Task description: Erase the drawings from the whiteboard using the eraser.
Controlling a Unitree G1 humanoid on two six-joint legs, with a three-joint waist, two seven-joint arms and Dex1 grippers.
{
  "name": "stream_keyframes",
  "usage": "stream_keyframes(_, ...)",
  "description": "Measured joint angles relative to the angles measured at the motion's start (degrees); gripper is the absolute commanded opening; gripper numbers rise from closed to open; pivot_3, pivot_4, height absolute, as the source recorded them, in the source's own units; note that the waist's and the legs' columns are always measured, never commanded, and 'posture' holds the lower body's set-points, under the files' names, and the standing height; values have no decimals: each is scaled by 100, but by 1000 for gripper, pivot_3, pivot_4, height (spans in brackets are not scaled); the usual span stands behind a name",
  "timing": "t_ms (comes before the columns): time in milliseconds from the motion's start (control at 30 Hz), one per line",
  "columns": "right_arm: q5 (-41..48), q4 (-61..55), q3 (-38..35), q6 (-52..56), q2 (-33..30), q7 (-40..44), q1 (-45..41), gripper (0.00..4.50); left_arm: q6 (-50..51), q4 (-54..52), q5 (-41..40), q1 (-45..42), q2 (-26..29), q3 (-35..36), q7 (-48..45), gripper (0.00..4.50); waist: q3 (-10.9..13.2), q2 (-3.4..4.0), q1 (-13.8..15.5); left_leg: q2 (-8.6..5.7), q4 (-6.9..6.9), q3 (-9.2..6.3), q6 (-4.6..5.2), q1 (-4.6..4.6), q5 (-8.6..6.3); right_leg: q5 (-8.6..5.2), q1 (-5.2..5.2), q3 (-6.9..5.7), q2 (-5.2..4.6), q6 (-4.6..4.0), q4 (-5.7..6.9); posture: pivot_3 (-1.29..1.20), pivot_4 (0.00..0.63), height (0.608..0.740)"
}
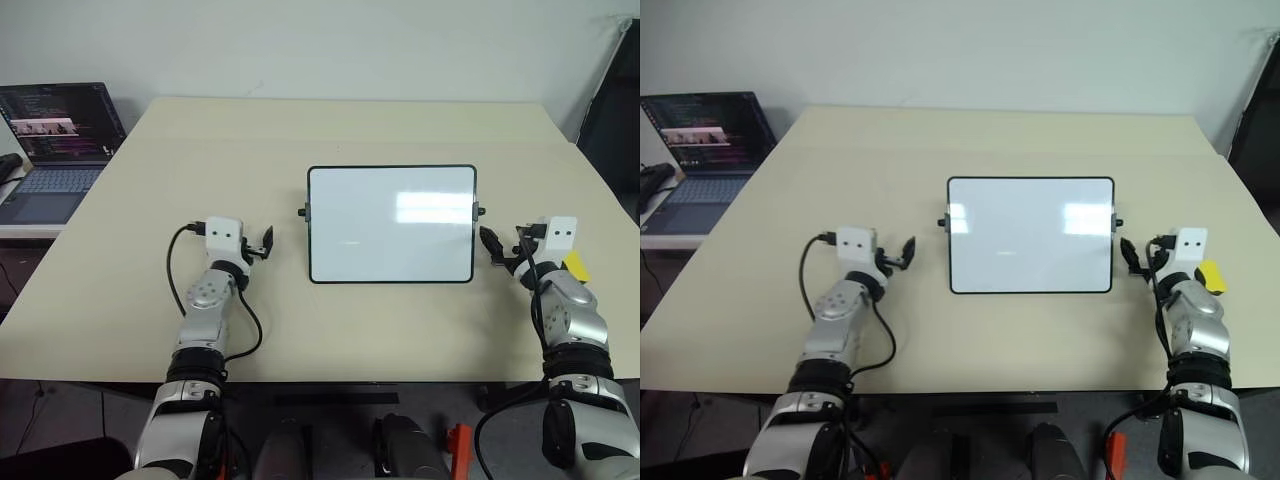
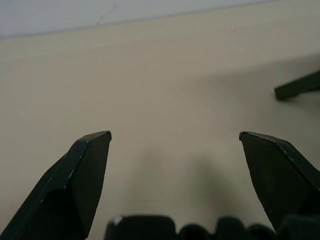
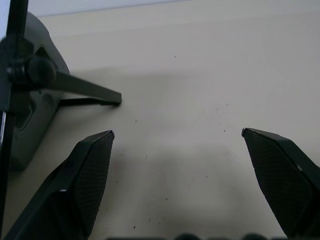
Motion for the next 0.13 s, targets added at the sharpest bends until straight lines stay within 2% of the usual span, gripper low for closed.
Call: stream_keyframes(133, 1, 33, 28, -66, 92, -59, -5, 4487, -211, 163, 57, -127, -108, -70, 145, 4500, 0, 0, 0, 0, 0, 0, 0, 0, 0, 0, 0, 1, 0, 0, 0, 0, 150, 740)
